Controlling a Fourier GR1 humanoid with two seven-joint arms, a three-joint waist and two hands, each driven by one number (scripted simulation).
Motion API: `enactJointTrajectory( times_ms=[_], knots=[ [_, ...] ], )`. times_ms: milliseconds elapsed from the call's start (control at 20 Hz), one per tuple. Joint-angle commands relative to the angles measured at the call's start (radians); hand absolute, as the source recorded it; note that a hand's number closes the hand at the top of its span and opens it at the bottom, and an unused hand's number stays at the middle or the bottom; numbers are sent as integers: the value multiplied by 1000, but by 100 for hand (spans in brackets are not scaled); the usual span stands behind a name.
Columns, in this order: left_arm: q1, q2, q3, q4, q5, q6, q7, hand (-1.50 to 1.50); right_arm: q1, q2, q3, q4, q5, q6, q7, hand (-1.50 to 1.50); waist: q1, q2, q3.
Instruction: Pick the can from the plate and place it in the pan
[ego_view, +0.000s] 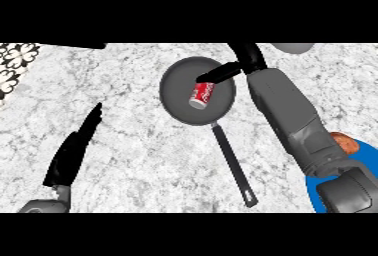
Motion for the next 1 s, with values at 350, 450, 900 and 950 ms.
enactJointTrajectory(
  times_ms=[350, 450, 900, 950],
  knots=[
    [16, -7, -8, -43, -3, 2, 16, 0, 55, -276, -43, 50, -9, 180, -153, -150, 4, 8, 3],
    [-3, -11, 1, -9, 3, 1, 6, 0, 59, -308, -31, 60, 7, 215, -165, -150, -4, 11, 3],
    [24, -4, -16, -34, -1, -18, -15, 0, 81, -423, -33, 82, 19, 321, -233, -150, 22, 16, 5],
    [9, -22, -16, -26, -15, 10, -1, 0, 82, -430, -32, 85, 20, 334, -237, -150, 21, 20, 6]
  ],
)
